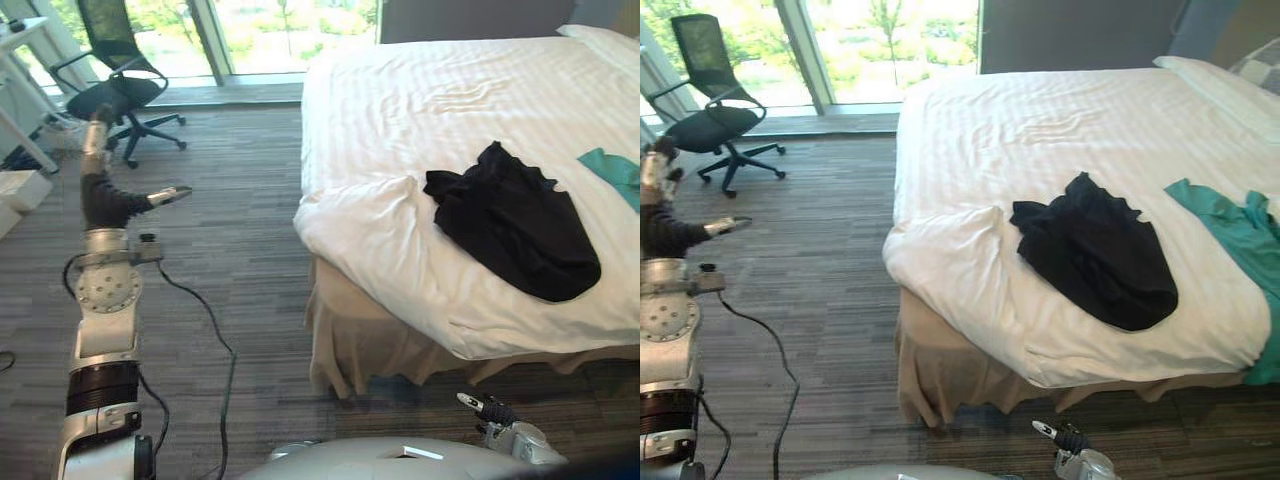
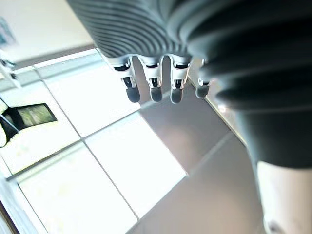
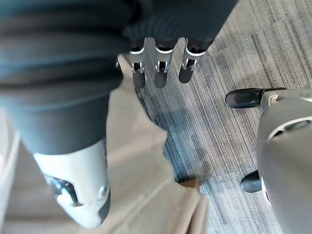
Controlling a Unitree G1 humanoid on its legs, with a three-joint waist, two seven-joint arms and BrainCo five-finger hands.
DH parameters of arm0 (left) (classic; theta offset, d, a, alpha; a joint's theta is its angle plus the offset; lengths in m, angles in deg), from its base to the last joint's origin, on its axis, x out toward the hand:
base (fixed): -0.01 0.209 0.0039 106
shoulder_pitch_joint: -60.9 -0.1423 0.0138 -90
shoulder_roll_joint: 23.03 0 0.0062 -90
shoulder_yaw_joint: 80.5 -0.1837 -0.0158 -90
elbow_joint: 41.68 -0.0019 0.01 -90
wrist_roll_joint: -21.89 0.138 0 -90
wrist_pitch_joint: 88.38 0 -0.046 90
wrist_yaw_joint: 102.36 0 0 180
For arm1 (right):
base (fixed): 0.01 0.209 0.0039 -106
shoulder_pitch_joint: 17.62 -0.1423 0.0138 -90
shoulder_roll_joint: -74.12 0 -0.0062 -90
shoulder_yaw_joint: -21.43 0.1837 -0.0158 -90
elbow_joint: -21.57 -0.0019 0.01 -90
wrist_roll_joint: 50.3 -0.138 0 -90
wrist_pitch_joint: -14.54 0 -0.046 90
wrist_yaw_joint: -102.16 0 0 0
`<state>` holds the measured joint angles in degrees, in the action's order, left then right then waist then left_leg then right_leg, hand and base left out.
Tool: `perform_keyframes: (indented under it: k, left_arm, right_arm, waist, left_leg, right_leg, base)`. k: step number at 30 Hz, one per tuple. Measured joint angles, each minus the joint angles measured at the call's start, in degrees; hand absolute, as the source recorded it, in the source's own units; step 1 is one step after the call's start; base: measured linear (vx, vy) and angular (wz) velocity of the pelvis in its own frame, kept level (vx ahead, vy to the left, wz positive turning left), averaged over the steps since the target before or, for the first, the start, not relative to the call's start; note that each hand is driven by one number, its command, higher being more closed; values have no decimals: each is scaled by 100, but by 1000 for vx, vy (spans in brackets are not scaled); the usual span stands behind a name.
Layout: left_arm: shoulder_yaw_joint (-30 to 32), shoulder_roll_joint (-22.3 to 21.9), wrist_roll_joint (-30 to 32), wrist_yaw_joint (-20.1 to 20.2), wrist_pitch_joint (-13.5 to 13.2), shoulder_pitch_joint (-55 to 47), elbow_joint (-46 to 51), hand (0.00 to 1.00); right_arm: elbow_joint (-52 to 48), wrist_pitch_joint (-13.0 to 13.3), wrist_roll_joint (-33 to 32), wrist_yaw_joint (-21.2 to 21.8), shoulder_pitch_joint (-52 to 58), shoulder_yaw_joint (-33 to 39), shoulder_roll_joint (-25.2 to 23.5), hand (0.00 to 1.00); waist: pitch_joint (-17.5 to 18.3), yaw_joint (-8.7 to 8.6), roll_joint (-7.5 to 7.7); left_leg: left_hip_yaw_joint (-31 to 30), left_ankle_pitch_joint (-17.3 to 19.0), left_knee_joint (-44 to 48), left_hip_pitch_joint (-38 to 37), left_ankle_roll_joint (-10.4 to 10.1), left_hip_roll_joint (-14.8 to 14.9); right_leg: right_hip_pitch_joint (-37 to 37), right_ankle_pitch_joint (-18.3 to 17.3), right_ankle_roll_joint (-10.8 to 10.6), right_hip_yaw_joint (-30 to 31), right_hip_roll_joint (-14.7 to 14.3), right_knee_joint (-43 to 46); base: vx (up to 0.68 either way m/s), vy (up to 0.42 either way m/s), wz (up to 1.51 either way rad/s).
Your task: Tidy the bed and pick cloth on bed and put in laundry
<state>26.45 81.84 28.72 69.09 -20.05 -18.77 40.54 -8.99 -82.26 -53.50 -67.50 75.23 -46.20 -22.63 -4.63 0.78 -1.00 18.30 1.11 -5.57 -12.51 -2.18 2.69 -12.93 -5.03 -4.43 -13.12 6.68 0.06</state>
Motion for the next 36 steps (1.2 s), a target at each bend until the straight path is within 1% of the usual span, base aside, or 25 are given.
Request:
perform_keyframes:
  k: [3,4,5,6,7,8,9,11,14,17,18,20,22,23,24,25,26,27,28,29,30,31,32,35,36]
  left_arm:
    - [-478,15,406,114,3,206,-36,0]
    - [-669,48,609,121,10,295,-51,0]
    - [-908,115,859,118,28,427,-139,0]
    - [-1009,136,959,118,32,506,-231,0]
    - [-1178,150,1130,118,125,662,-453,0]
    - [-1340,154,1315,115,246,809,-728,0]
    - [-1440,153,1392,109,314,881,-893,0]
    - [-1849,154,1756,100,594,1060,-1423,0]
    - [-2200,147,1960,91,835,1186,-1777,0]
    - [-2541,110,1972,62,1164,1358,-2185,0]
    - [-2618,100,1975,56,1294,1480,-2374,0]
    - [-2689,41,2054,-40,1435,1653,-2571,0]
    - [-2714,-70,2089,-196,1578,1902,-2743,0]
    - [-2722,-98,2090,-325,1657,2004,-2784,0]
    - [-2728,-103,2091,-367,1707,2051,-2796,0]
    - [-2796,-121,2091,-502,1828,2185,-2837,0]
    - [-2865,-152,2091,-603,1916,2331,-2906,0]
    - [-2895,-170,2090,-659,1962,2389,-2929,0]
    - [-2912,-260,2090,-798,2057,2491,-2943,0]
    - [-2934,-369,2089,-876,2138,2613,-2945,0]
    - [-2972,-390,2089,-932,2158,2678,-2946,0]
    - [-3080,-409,2089,-1023,2237,2794,-2946,0]
    - [-3110,-459,2090,-1070,2329,2927,-2945,0]
    - [-3188,-580,2093,-1186,2553,3255,-2944,0]
    - [-3287,-606,2136,-1192,2685,3425,-2942,0]
  right_arm:
    - [0,-80,3,-78,154,-35,15,0]
    - [3,-127,7,-89,206,-39,15,0]
    - [3,-169,8,-97,275,-39,14,0]
    - [3,-172,8,-102,316,-39,16,0]
    - [1,-173,10,-112,379,-40,27,0]
    - [2,-175,10,-127,388,-43,30,0]
    - [3,-185,12,-144,397,-51,27,0]
    - [3,-236,11,-170,408,-87,24,0]
    - [3,-296,11,-207,411,-113,22,0]
    - [-7,-314,7,-273,410,-199,42,0]
    - [-9,-353,-2,-335,374,-219,40,0]
    - [-28,-368,-68,-412,344,-216,42,0]
    - [-88,-404,-124,-502,257,-208,45,0]
    - [-130,-399,-213,-550,181,-201,48,0]
    - [-142,-399,-231,-577,133,-198,48,0]
    - [-188,-386,-282,-623,56,-172,46,0]
    - [-193,-361,-337,-663,-21,-136,44,0]
    - [-207,-346,-338,-676,-43,-131,39,0]
    - [-235,-302,-353,-720,-82,-126,33,0]
    - [-279,-274,-423,-747,-131,-107,23,0]
    - [-321,-274,-455,-770,-165,-107,8,0]
    - [-453,-262,-483,-828,-202,-110,-52,0]
    - [-577,-210,-550,-850,-206,-112,-123,0]
    - [-850,-102,-693,-936,-227,-275,-240,0]
    - [-972,-62,-751,-957,-259,-344,-270,0]
  waist:
    - [4,-80,-2]
    - [5,-132,-12]
    - [6,-159,-14]
    - [13,-166,-24]
    - [35,-170,-56]
    - [48,-208,-94]
    - [51,-244,-108]
    - [54,-390,-148]
    - [41,-477,-157]
    - [-17,-537,-212]
    - [-96,-620,-264]
    - [-163,-661,-333]
    - [-330,-683,-419]
    - [-409,-727,-465]
    - [-453,-757,-480]
    - [-595,-781,-522]
    - [-732,-795,-534]
    - [-761,-806,-533]
    - [-777,-831,-535]
    - [-867,-836,-546]
    - [-949,-835,-542]
    - [-1076,-859,-512]
    - [-1129,-897,-449]
    - [-1239,-909,-324]
    - [-1361,-912,-290]
  left_leg:
    - [23,41,10,-127,-60,102]
    - [29,96,99,-132,-104,148]
    - [62,147,200,-144,-129,180]
    - [96,174,252,-146,-151,194]
    - [181,214,313,-156,-151,208]
    - [196,251,378,-151,-156,219]
    - [197,257,404,-152,-158,220]
    - [241,261,495,-158,-163,235]
    - [340,267,541,-147,-170,258]
    - [352,269,580,-52,-173,276]
    - [355,269,590,22,-173,277]
    - [374,269,649,151,-173,279]
    - [481,267,803,348,-172,272]
    - [482,264,872,479,-170,257]
    - [487,257,884,533,-161,238]
    - [495,254,882,567,-160,205]
    - [525,253,881,590,-160,172]
    - [545,253,892,649,-160,158]
    - [602,253,938,828,-159,129]
    - [640,251,1005,972,-155,131]
    - [645,250,1033,1002,-153,143]
    - [664,250,1134,1099,-153,188]
    - [717,250,1235,1253,-153,235]
    - [987,265,1437,1584,-136,347]
    - [1086,325,1588,1712,-119,409]
  right_leg:
    - [-73,3,4,97,-77,32]
    - [-77,3,4,137,-87,73]
    - [-76,2,5,146,-99,98]
    - [-80,2,6,159,-103,105]
    - [-80,1,7,234,-107,106]
    - [-105,1,8,323,-108,105]
    - [-110,1,8,338,-108,106]
    - [-87,1,8,419,-106,179]
    - [-10,0,8,462,-100,217]
    - [183,0,8,569,-101,292]
    - [296,0,8,615,-99,356]
    - [479,-2,7,627,-84,481]
    - [766,-24,26,680,-65,717]
    - [960,-58,18,711,-36,857]
    - [1044,-87,4,741,-17,927]
    - [1165,-167,-33,767,22,1074]
    - [1285,-278,-49,778,68,1235]
    - [1380,-332,-89,787,101,1313]
    - [1615,-438,-104,829,157,1472]
    - [1811,-465,-110,894,168,1620]
    - [1874,-466,-109,919,166,1695]
    - [1996,-471,-105,926,175,1831]
    - [2176,-486,-85,929,173,1981]
    - [2570,-500,-78,947,167,2248]
    - [2695,-500,-78,955,160,2346]
  base:
    - [82,-113,-15]
    - [57,-83,-9]
    - [49,-80,-14]
    - [47,-103,-28]
    - [51,-105,-31]
    - [50,-103,-27]
    - [31,-90,-16]
    - [12,-83,-16]
    - [-1,-58,-24]
    - [-16,-86,-25]
    - [-33,-51,-10]
    - [-42,-34,-9]
    - [-81,-27,-18]
    - [-86,-22,-17]
    - [-82,-17,-14]
    - [-85,-13,-15]
    - [-89,-15,-14]
    - [-111,-42,-6]
    - [-91,-44,-2]
    - [-99,-50,-3]
    - [-89,-36,-6]
    - [-113,-58,-2]
    - [-106,-59,1]
    - [-94,-60,-1]
    - [-113,-41,-1]
